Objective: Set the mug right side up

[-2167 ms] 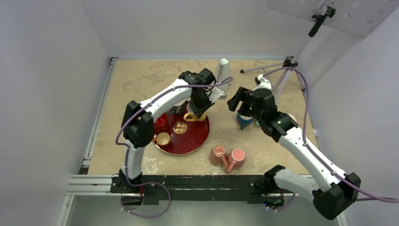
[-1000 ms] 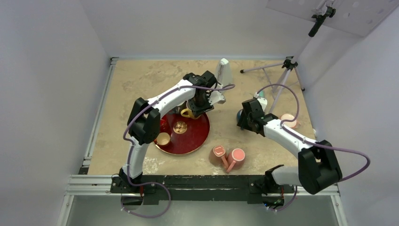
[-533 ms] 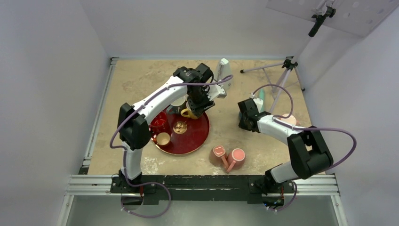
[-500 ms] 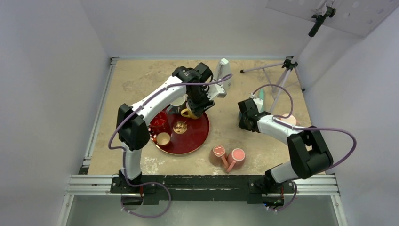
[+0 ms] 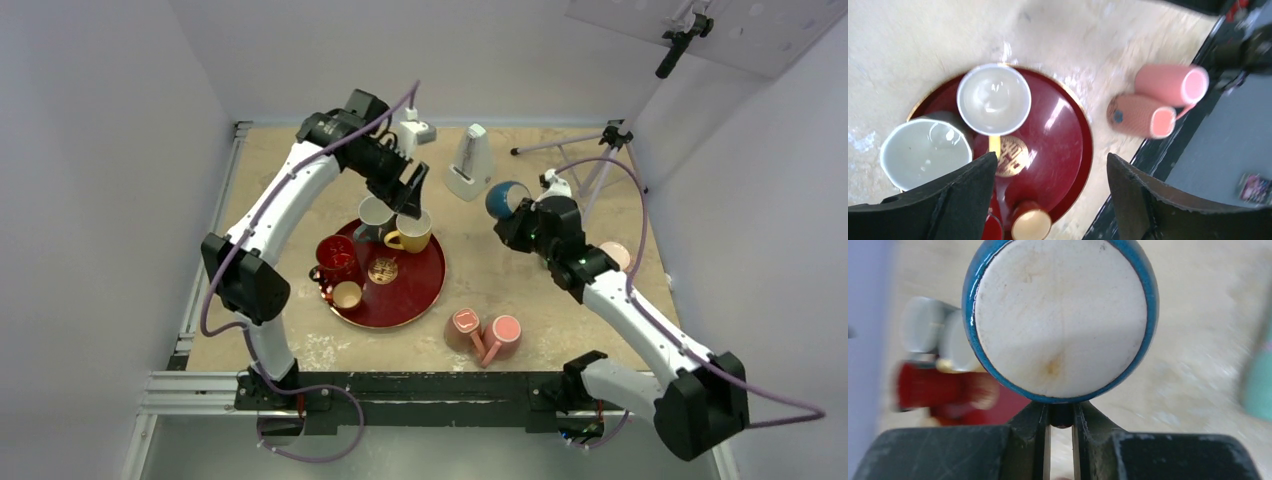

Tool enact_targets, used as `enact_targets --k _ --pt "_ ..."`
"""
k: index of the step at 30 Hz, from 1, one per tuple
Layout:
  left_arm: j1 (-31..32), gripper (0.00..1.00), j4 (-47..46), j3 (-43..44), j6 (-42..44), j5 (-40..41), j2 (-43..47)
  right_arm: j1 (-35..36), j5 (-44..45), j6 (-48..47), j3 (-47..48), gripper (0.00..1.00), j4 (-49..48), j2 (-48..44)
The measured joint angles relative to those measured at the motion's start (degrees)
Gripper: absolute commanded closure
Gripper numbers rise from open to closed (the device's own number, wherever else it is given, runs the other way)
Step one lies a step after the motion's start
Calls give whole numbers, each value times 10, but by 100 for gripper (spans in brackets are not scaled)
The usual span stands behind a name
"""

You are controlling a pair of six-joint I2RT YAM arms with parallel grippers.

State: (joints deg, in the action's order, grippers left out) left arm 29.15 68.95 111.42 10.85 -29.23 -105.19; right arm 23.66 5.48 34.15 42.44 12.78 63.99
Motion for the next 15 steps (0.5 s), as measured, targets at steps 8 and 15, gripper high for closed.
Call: enact_targets --k 8,15 --pt "-16 10 -151 17 -173 -153 62 0 -161 95 10 100 -207 -70" --pt "-12 11 -304 12 -325 -244 75 4 -221 155 18 100 -287 -70"
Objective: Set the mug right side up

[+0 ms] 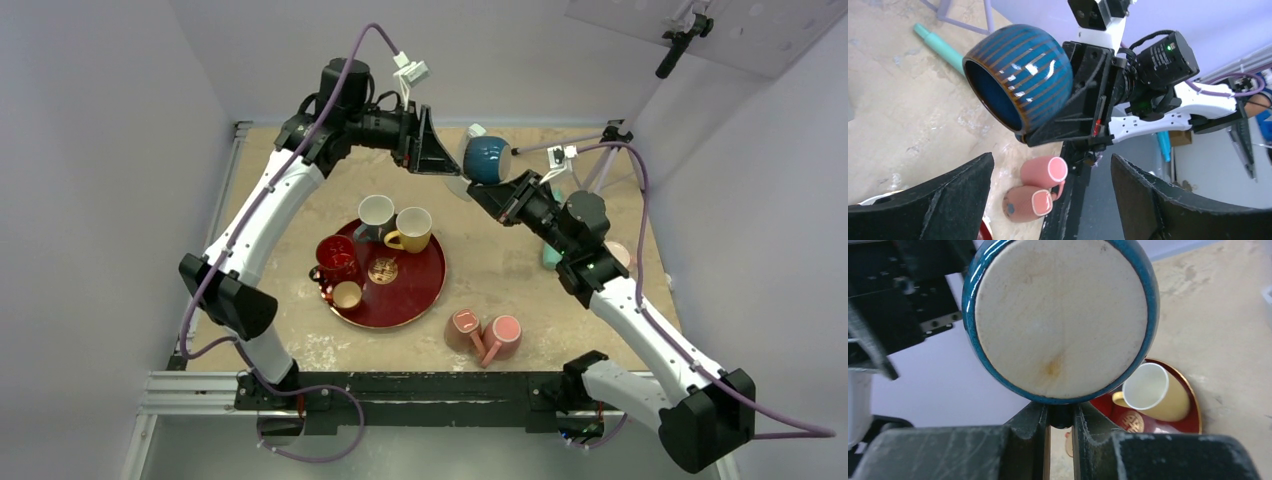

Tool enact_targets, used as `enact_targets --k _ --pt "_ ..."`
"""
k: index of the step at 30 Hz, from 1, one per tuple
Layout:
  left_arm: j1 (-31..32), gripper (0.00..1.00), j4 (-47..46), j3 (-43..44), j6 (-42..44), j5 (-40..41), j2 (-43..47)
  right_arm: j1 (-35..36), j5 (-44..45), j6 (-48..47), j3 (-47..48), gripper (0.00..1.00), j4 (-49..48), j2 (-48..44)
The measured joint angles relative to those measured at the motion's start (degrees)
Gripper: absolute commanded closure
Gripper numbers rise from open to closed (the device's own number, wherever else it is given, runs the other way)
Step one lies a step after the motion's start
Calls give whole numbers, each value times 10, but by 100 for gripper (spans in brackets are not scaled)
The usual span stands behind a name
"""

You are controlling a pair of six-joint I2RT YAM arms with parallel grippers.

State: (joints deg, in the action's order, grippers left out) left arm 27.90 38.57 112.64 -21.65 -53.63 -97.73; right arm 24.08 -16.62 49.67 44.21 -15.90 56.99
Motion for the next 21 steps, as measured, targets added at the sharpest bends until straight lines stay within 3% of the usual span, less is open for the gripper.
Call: enact_targets --k 3,7,12,15,18,19,21 --pt "3 15 -25 0 -33 -9 -16 5 -14 15 2 100 -26 2" --pt "10 28 -43 0 -63 -16 -38 19 -27 29 5 100 -50 16" --pt "17 61 -66 1 -88 -29 -44 36 -36 39 5 100 -64 41" --pt "15 98 -73 0 -105 -36 -45 42 -36 42 12 100 -85 54" --pt "10 100 -108 -4 -123 -74 -44 41 -52 54 20 100 -108 67" --pt "7 100 -116 -8 -127 -85 -41 42 -58 54 23 90 -111 68" --pt "5 100 -116 -11 -121 -91 -36 43 -65 49 31 61 -102 70"
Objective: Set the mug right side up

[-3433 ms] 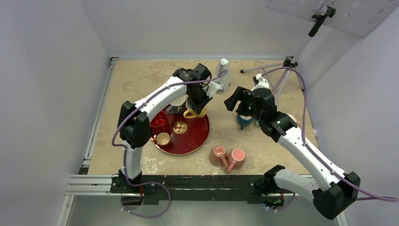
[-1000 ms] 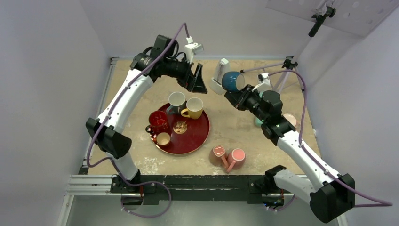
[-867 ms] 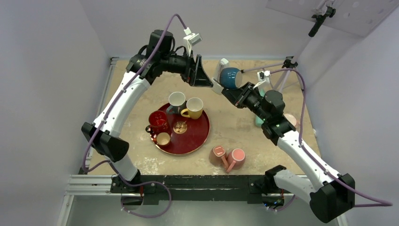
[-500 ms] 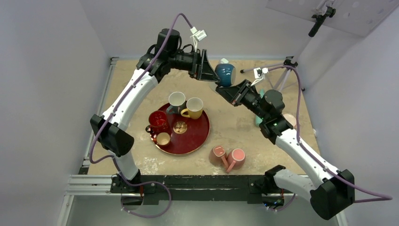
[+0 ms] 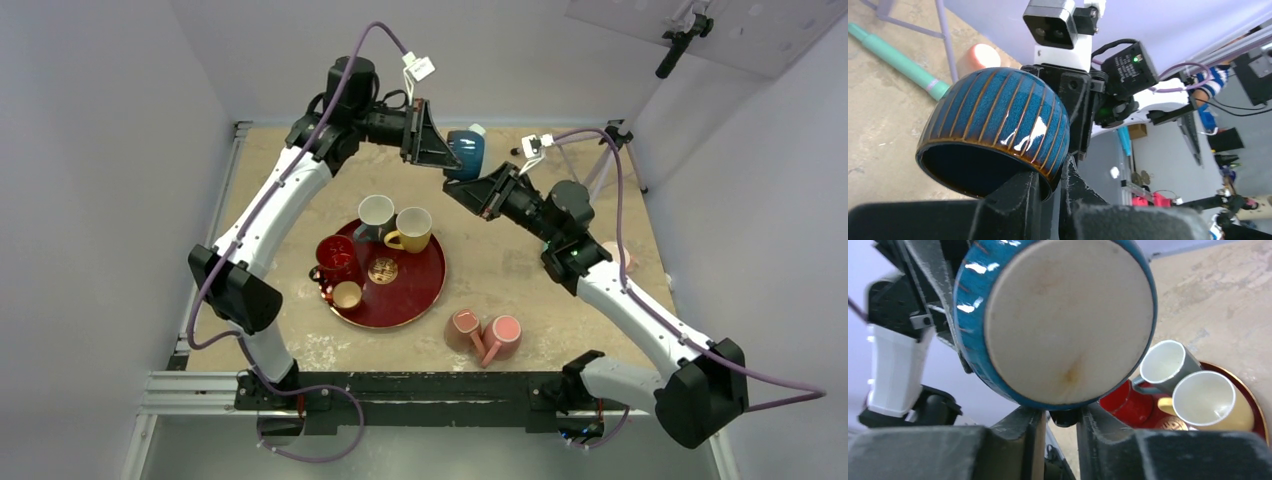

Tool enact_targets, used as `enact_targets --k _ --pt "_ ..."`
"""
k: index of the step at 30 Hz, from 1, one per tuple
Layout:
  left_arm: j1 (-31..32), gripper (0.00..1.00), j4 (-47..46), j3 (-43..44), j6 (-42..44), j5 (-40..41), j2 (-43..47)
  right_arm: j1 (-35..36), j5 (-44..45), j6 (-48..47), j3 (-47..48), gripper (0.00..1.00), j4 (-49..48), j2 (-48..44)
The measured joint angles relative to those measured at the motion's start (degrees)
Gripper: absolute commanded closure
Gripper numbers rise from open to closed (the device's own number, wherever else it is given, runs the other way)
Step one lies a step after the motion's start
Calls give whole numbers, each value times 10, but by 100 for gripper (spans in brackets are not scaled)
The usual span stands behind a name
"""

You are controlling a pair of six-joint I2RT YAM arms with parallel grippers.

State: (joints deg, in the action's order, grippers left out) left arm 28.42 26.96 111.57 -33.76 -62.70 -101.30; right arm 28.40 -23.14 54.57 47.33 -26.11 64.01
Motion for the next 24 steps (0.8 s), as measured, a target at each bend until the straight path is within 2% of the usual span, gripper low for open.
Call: enact_targets --k 2,5,6,9,15,19,24 --pt "1 100 31 3 39 18 4 2 1 -20 15 46 35 2" --pt "17 100 141 7 156 124 8 11 24 -83 40 22 126 5" --pt "22 100 180 7 201 167 8 13 33 -106 44 20 157 3" --pt "32 100 272 -16 326 276 12 12 69 -159 50 18 240 -5" --pt "82 100 396 -164 544 433 57 12 144 -227 51 17 374 -45" --pt "117 100 444 -223 625 471 65 12 180 -247 61 18 410 -61" --pt "113 100 411 -285 680 543 68 12 209 -255 64 19 429 -61"
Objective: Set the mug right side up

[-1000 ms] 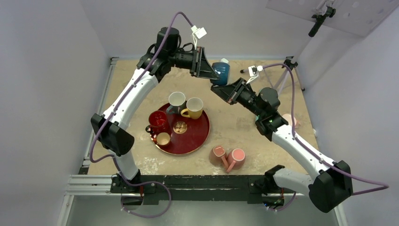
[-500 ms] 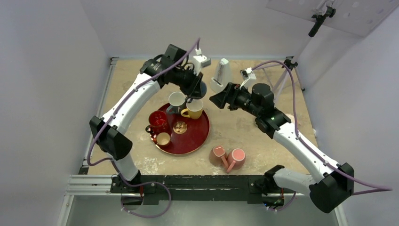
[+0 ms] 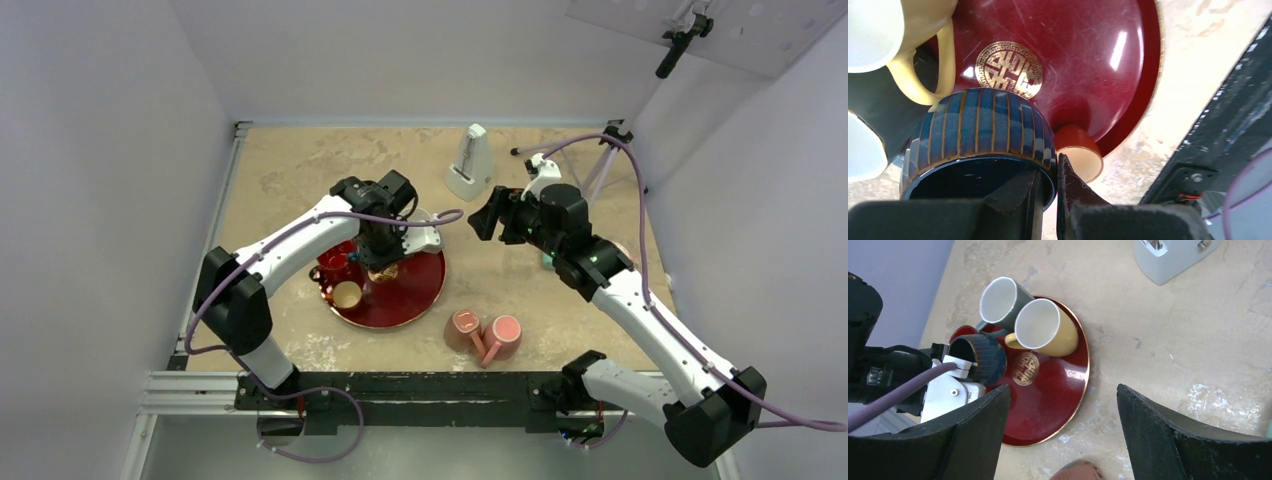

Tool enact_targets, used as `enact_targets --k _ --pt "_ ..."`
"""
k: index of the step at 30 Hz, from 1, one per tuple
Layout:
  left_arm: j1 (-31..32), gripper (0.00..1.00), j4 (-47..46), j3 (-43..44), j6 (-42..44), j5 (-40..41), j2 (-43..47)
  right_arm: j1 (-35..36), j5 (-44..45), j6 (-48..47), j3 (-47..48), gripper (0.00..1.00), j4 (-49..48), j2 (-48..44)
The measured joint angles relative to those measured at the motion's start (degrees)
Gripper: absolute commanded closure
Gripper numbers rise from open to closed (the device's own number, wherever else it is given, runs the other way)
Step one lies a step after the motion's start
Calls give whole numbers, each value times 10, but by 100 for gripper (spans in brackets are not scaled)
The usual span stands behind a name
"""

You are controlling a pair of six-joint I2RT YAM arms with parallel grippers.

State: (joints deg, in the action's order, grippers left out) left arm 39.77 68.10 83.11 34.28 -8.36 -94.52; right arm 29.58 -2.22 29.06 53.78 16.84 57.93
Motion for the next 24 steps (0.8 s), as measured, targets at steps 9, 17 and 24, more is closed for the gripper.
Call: enact_targets --k 9,17,24 --pt "5 100 -61 -57 40 43 -13 0 15 -7 0 20 40 17" --pt "6 100 -80 -71 61 34 -49 0 14 -7 0 20 45 17" --pt "5 99 -93 -101 89 28 -54 0 10 -10 -3 20 48 12"
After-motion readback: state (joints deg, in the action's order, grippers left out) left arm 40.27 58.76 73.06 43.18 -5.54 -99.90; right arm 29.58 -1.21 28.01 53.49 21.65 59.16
